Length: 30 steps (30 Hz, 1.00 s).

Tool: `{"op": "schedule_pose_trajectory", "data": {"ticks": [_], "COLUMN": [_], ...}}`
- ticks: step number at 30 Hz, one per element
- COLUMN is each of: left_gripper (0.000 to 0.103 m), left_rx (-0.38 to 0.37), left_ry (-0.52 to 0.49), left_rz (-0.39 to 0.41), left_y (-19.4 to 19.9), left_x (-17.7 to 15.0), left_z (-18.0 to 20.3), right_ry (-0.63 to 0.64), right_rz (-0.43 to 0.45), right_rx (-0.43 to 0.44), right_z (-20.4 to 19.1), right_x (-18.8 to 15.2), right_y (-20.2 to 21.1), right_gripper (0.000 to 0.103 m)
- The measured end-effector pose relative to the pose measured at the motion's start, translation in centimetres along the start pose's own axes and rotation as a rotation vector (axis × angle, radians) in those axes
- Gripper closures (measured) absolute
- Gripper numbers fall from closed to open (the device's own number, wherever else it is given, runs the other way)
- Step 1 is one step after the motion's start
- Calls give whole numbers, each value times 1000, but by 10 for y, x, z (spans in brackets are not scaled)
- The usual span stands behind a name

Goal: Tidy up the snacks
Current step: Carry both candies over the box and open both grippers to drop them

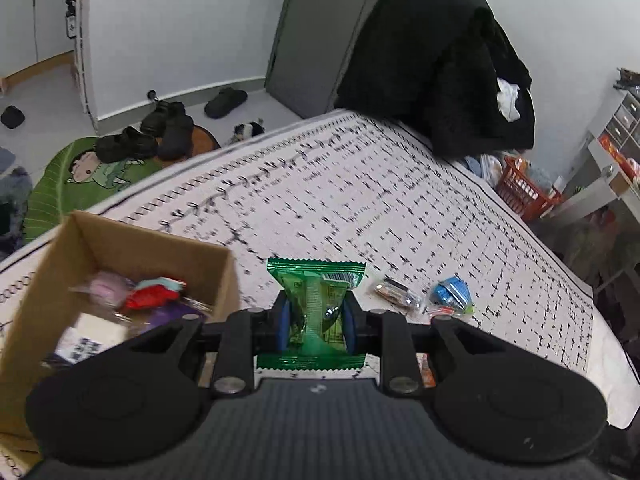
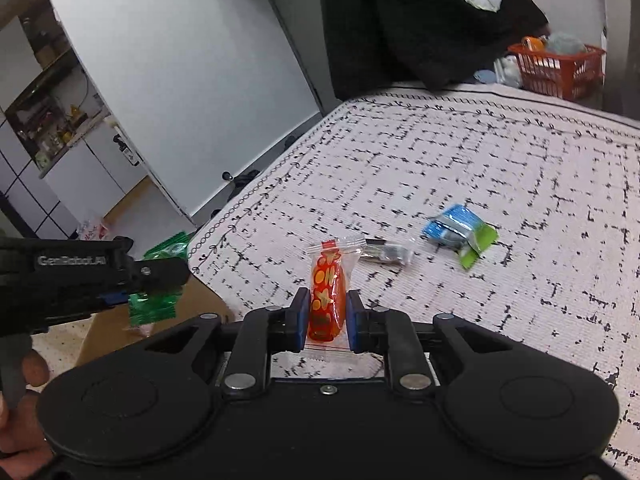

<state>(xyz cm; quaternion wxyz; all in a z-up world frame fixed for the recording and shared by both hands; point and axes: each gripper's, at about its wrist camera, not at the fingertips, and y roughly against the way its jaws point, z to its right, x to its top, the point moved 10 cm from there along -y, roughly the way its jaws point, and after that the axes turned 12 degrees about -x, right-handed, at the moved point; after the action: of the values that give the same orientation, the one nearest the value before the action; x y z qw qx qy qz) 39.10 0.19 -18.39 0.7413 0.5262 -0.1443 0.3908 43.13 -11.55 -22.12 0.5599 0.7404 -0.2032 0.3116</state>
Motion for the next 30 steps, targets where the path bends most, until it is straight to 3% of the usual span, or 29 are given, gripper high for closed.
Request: {"op": "schedule_pose_trajectory", "data": {"ticks": [14,30], "left_gripper": [78,77], "left_rx": [43,75], "left_ry": [43,102], "left_rz": [65,75], "left_y": [59,102], "left_x": [18,16], "left_z": [-44,-97], "right_ry": [49,77], "right_rz": [86,61], "right_rx": [100,124], "right_z": [-72,-125], "right_x": [21,5], "right_y": [45,45], "right_gripper": [84,84]}}
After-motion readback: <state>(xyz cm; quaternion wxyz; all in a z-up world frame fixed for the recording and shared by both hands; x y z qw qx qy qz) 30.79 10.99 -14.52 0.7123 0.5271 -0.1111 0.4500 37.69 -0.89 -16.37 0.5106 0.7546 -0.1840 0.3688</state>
